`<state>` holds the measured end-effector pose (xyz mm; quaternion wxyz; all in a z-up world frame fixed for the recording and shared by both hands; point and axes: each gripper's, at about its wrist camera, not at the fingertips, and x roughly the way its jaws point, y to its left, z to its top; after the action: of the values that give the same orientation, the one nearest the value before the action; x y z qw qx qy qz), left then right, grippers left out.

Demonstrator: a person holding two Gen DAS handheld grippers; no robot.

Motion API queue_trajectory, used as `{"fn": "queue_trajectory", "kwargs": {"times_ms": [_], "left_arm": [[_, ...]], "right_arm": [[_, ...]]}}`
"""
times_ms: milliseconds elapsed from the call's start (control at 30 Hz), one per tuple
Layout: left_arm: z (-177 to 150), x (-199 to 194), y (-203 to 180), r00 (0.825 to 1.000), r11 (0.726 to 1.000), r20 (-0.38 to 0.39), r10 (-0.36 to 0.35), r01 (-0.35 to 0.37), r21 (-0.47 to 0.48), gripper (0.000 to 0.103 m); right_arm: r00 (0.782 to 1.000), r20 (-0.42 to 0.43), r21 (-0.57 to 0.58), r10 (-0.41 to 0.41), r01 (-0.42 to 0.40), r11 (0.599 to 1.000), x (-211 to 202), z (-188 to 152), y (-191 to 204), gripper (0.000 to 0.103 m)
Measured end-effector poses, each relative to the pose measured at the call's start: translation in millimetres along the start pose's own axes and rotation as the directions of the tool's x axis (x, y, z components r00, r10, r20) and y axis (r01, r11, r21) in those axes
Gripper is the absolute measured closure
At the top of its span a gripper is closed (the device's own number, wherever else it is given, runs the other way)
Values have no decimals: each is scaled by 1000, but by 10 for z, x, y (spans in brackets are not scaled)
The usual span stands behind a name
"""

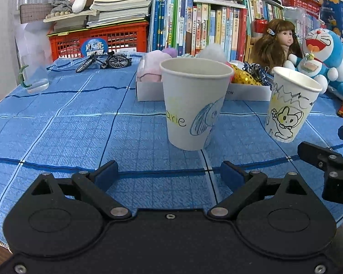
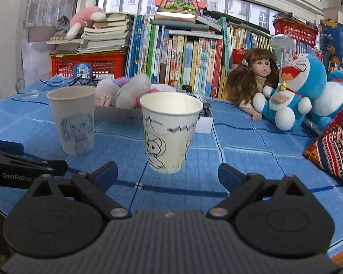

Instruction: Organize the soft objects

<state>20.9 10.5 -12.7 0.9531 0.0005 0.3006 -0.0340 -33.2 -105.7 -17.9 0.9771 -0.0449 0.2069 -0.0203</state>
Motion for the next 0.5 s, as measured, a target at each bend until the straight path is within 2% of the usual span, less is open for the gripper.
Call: {"fn": "queue_trajectory", "kwargs": {"times_ms": [200,500], "left_arm": [[-11,46,-21,1000,1000,4,14,-14,14,1],[-3,93,-10,1000,1000,2,22,-22,11,0]], "right_arm": [[999,-36,-2,-5,5,1000,70,-74,19,4],[996,-86,3,-13,13,1000,161,-156,42,2]]}}
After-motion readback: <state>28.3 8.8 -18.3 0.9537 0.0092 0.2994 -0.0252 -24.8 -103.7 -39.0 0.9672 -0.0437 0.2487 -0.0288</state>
